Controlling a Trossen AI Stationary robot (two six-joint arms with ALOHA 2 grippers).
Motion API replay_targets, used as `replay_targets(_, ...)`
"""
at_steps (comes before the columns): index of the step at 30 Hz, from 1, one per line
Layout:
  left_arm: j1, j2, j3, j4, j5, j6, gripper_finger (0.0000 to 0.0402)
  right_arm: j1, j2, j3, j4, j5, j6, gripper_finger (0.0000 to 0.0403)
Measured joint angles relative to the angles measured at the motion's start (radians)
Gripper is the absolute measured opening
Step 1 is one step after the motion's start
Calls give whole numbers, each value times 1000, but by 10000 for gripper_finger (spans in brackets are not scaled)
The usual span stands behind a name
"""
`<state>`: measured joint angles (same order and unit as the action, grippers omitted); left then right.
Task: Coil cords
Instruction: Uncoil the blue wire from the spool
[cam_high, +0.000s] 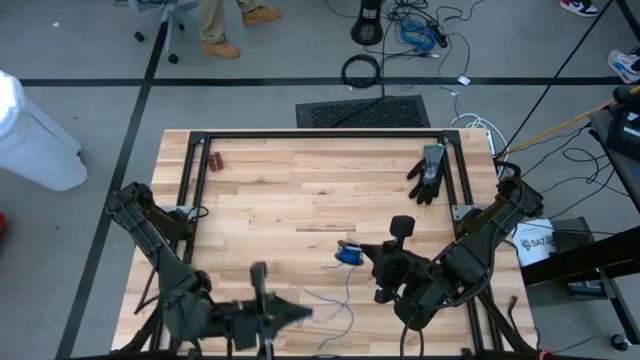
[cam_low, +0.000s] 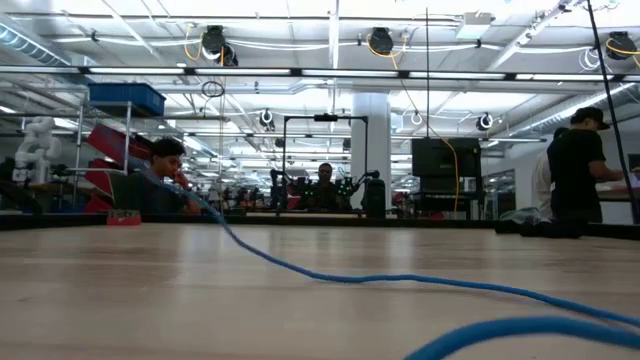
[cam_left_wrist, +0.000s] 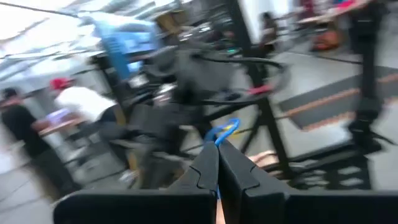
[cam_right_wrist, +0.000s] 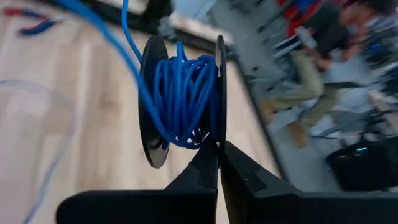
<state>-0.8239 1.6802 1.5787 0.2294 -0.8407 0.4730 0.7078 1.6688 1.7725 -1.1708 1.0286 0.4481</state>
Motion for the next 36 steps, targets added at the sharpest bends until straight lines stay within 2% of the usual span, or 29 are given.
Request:
replay_targets(8,23,48,0,-158,10,-12,12,3,0,0,94,215,-81,0)
replay_targets(11,38,48,0,-259,-89,-27,41,3,0,0,99,281,-90,0)
replay_targets(15,71,48,0,-485,-255,-152,94,3,0,0,94,326,-102,0)
replay_targets(17,95,48,0,-606,-298,-257,121,0,0,0,86,327,-105,0)
replay_targets(20,131,48,0,-758,-305,-423,161,-12,0,0,68,314,-95,0)
replay_targets(24,153,48,0,-858,-226,-547,212,-36,-5,0,50,255,-70,0)
replay_targets(27,141,48,0,-857,-134,-565,247,-58,-13,0,43,176,-70,0)
replay_targets(30,112,46,0,-867,-102,-564,274,-78,-28,0,36,109,-88,0)
replay_targets(34,69,36,0,-879,-160,-507,291,-92,-62,0,35,90,-140,0)
replay_targets(36,51,21,0,-869,-227,-455,292,-102,-90,0,35,86,-167,0)
